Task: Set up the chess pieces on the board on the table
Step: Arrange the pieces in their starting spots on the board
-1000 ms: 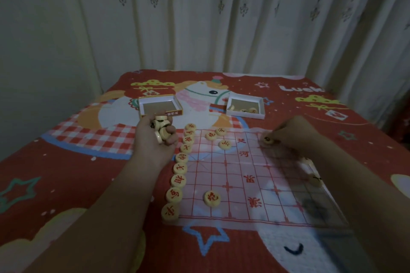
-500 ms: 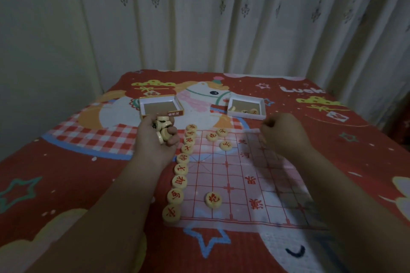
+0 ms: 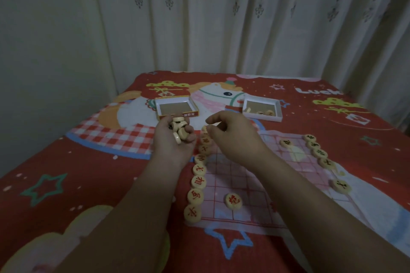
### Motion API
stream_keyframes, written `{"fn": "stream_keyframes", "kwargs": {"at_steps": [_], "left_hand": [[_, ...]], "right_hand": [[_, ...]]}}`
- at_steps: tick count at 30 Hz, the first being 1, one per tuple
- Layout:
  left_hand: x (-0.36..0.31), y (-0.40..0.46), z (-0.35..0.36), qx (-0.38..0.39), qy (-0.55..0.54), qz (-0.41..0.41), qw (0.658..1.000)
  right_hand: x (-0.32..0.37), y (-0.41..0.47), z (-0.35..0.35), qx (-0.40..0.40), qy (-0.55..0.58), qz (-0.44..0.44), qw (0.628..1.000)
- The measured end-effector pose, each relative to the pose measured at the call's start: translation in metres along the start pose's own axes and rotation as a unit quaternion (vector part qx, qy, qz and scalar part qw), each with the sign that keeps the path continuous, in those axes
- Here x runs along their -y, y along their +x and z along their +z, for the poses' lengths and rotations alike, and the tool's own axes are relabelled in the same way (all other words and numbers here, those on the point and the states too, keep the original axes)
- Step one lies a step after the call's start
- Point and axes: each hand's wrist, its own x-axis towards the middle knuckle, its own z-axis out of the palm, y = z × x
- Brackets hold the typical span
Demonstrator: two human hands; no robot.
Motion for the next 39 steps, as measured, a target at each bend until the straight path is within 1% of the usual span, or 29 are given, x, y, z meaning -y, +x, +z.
{"fn": "stream_keyframes", "kwargs": {"at_steps": [5, 7, 11, 15, 18, 22, 24, 29, 31, 34, 36, 38, 39], "left_hand": [[0.002, -0.001, 0.006, -0.022, -0.017, -0.005, 1.000], [0.003, -0.002, 0.008, -0.015, 0.002, -0.017, 1.000], [0.006, -0.010, 0.015, -0.013, 0.056, -0.024, 0.998], [0.007, -0.014, 0.024, -0.003, 0.078, -0.015, 0.997], [0.007, -0.013, 0.023, -0.002, 0.075, -0.007, 0.997], [0.015, -0.011, 0.021, -0.018, 0.082, -0.014, 0.996], [0.019, -0.011, 0.020, -0.029, 0.090, 0.000, 0.995], [0.016, -0.016, 0.024, -0.020, 0.155, 0.041, 0.987], [0.016, -0.021, 0.027, -0.010, 0.167, 0.040, 0.985], [0.017, -0.024, 0.030, -0.012, 0.151, 0.019, 0.988], [0.017, -0.026, 0.032, -0.009, 0.134, -0.005, 0.991], [0.015, -0.025, 0.033, 0.001, 0.124, -0.017, 0.992], [0.013, -0.025, 0.033, -0.005, 0.125, -0.015, 0.992]], "right_hand": [[0.011, 0.004, 0.022, 0.016, 0.027, -0.011, 0.999], [0.013, 0.006, 0.028, 0.010, 0.026, -0.023, 0.999], [0.012, 0.008, 0.032, -0.001, 0.032, -0.020, 0.999], [0.014, 0.016, 0.032, -0.022, 0.023, -0.019, 0.999], [0.019, 0.021, 0.031, -0.021, -0.007, -0.029, 0.999], [0.021, 0.017, 0.033, -0.041, -0.033, -0.037, 0.998], [0.020, 0.017, 0.034, -0.061, -0.033, -0.032, 0.997], [0.016, 0.021, 0.035, -0.086, -0.036, -0.016, 0.995], [0.016, 0.022, 0.036, -0.091, -0.046, -0.019, 0.995], [0.015, 0.023, 0.037, -0.089, -0.059, -0.015, 0.994], [0.014, 0.023, 0.036, -0.090, -0.018, 0.007, 0.996], [0.014, 0.024, 0.034, -0.083, 0.082, 0.054, 0.992], [0.015, 0.024, 0.032, -0.072, 0.142, 0.083, 0.984]]}}
